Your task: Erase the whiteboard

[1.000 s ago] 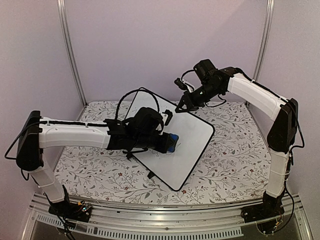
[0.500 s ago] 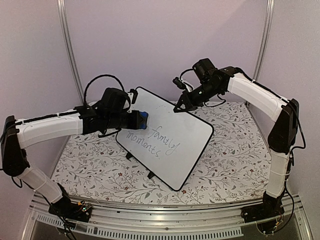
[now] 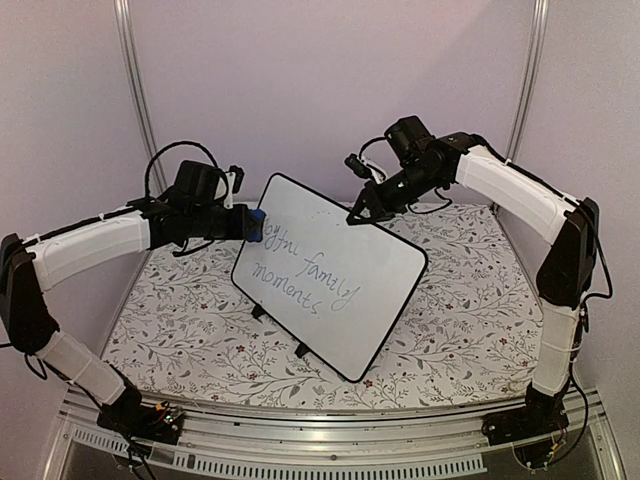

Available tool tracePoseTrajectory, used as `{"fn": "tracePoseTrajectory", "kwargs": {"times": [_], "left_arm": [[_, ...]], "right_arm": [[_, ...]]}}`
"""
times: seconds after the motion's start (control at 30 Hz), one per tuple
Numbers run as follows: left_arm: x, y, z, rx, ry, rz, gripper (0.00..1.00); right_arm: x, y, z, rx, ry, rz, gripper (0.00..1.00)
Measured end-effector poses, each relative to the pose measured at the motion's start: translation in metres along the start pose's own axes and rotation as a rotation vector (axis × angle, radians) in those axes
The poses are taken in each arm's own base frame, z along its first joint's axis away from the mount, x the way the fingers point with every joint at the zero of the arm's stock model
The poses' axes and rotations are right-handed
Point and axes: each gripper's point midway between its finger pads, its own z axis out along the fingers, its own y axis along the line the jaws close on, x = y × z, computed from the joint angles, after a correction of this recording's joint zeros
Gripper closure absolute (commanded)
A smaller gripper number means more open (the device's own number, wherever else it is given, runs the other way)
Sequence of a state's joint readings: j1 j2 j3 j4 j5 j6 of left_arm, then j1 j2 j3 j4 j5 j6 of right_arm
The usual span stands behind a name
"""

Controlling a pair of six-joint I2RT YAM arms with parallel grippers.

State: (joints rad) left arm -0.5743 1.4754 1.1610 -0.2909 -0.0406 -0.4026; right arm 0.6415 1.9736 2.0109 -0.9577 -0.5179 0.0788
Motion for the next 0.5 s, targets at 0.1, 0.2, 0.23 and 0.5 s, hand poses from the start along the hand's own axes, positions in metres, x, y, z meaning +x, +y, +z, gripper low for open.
{"fn": "tracePoseTrajectory", "kwargs": {"times": [0.1,0.2,0.23,0.5], "left_arm": [[-0.008,0.024,-0.003,-0.016,-0.002,-0.023,1.0],[-0.012,0.039,-0.005,-0.006,0.006,-0.024,1.0],[-0.011,0.043,-0.005,-0.006,0.015,-0.015,1.0],[-0.021,0.047,0.003,0.0,0.042,0.102,1.0]], "right_arm": [[0.001,0.001,-0.001,0.0,0.002,0.0,1.0],[0.001,0.001,-0.001,0.0,0.003,0.0,1.0],[0.001,0.001,-0.001,-0.001,0.003,0.0,1.0],[0.001,0.002,-0.002,0.0,0.004,-0.008,1.0]]}}
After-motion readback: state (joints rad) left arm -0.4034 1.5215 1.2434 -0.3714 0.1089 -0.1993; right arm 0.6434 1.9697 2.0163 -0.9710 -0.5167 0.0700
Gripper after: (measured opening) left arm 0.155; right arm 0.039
